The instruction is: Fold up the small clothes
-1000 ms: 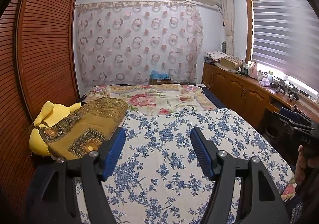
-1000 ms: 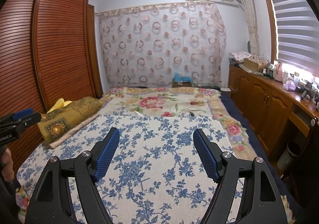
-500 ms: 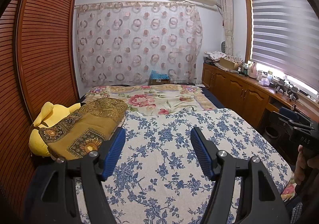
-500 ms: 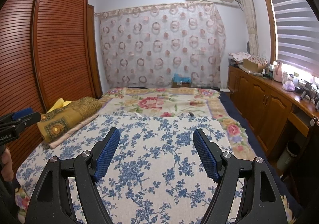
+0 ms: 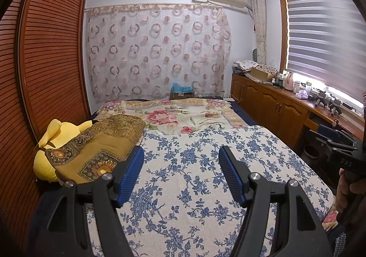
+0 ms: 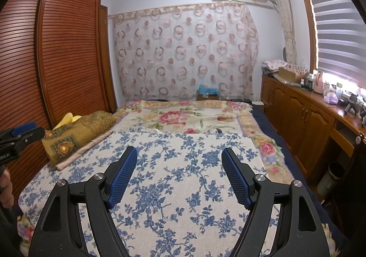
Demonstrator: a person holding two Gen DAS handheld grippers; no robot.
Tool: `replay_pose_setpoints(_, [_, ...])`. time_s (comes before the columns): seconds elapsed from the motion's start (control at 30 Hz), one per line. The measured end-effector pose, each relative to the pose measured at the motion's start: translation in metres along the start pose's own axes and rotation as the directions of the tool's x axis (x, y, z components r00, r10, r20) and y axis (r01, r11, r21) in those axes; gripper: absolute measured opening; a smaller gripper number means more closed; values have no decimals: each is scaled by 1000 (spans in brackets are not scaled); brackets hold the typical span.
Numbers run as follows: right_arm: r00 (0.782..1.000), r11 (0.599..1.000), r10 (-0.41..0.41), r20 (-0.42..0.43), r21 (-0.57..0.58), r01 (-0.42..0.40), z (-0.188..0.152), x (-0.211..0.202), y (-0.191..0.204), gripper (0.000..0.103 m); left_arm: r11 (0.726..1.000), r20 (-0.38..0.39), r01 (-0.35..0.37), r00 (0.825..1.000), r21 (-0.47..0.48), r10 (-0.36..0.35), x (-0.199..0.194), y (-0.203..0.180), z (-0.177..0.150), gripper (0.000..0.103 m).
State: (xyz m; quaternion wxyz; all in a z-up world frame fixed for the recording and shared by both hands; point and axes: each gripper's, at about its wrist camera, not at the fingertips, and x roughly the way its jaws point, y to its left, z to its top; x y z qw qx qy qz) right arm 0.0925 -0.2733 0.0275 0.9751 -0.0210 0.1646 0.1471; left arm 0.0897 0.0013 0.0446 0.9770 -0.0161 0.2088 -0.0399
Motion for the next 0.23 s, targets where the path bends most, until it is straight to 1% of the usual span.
replay_pose_setpoints(0.23, [1000,1000,0,2,0,0,0,0,1,78,1000,1,1,1000,1,-1,0,-1,1,68])
